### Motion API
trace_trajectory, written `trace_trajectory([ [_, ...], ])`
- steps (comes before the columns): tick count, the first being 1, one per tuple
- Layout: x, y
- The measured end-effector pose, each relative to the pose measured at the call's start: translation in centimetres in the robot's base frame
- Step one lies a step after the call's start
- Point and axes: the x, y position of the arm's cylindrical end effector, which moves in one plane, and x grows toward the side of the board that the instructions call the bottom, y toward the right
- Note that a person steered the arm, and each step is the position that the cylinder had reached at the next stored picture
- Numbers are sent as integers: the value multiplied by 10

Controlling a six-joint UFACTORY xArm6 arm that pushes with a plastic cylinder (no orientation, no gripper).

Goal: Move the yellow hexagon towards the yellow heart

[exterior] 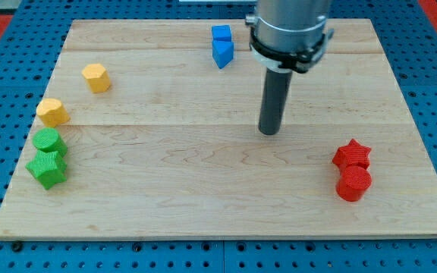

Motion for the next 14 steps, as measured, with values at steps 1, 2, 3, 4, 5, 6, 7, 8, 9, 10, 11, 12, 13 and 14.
trace_trajectory([
  [1, -11, -8],
  [2, -11, -8],
  [3, -13, -8],
  [4, -15, -8],
  [5, -17, -8],
  [6, -20, -8],
  [7, -24, -8],
  [8, -27, -9],
  [9, -27, -66],
  [10, -33, -89],
  [11, -36, -106],
  [12, -83, -156],
  [13, -113, -216],
  [14, -112, -277],
])
